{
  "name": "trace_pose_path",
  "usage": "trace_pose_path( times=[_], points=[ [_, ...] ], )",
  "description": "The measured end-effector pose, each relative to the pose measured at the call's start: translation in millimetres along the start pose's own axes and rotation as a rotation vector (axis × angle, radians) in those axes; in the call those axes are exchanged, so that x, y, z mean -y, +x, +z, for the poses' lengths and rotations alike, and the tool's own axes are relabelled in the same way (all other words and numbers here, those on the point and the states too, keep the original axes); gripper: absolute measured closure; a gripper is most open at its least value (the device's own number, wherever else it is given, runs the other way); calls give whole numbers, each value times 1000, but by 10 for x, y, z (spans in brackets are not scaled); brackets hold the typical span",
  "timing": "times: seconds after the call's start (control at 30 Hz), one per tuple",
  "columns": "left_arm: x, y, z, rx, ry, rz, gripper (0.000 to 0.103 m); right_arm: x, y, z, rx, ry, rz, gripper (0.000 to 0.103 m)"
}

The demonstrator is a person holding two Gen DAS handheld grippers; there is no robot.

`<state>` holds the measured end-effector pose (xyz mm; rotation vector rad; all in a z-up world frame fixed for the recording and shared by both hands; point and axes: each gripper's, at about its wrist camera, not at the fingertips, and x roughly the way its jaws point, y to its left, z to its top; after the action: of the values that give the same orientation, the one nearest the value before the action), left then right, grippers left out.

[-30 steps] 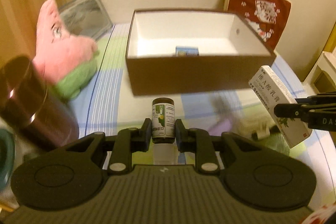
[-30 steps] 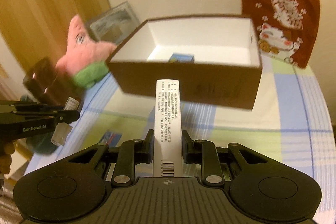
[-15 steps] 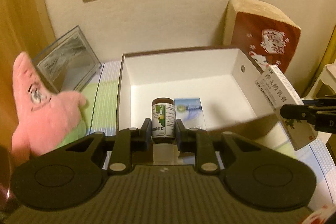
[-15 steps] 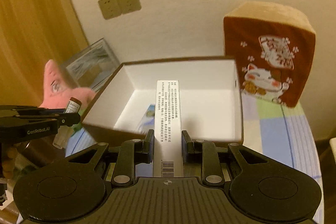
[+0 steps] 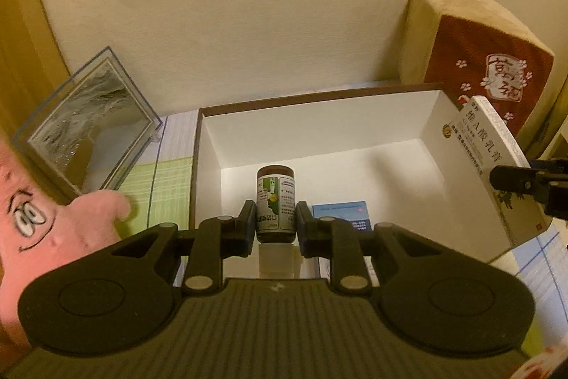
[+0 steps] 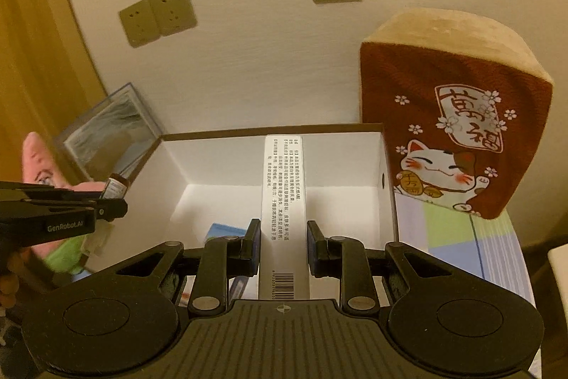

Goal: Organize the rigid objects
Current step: 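Carry both items into the brown box and release them inside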

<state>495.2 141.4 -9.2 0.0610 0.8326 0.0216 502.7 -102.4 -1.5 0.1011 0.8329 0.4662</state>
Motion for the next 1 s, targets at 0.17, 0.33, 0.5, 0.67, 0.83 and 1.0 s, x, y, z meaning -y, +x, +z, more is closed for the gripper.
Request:
trace_pose_path(
  times=[0.17,0.33,0.5,0.67,0.83,1.0],
  points=[
    [-8,296,34,-44,6,-6,82,77,269,-2,-31,16,-21,77],
    [2,589,-12,-104,12,-11,82,136,476,-79,-76,52,-35,77],
    [13,775,-76,-140,17,-23,82,128,592,-141,-99,62,-36,77],
    [3,871,-100,-159,25,-37,82,102,668,-156,-112,79,-34,77],
    [-29,871,-77,-151,21,-41,63,53,709,-153,-120,91,-33,77],
    [-67,787,-61,-137,18,-48,63,4,735,-153,-124,102,-34,77]
  ],
)
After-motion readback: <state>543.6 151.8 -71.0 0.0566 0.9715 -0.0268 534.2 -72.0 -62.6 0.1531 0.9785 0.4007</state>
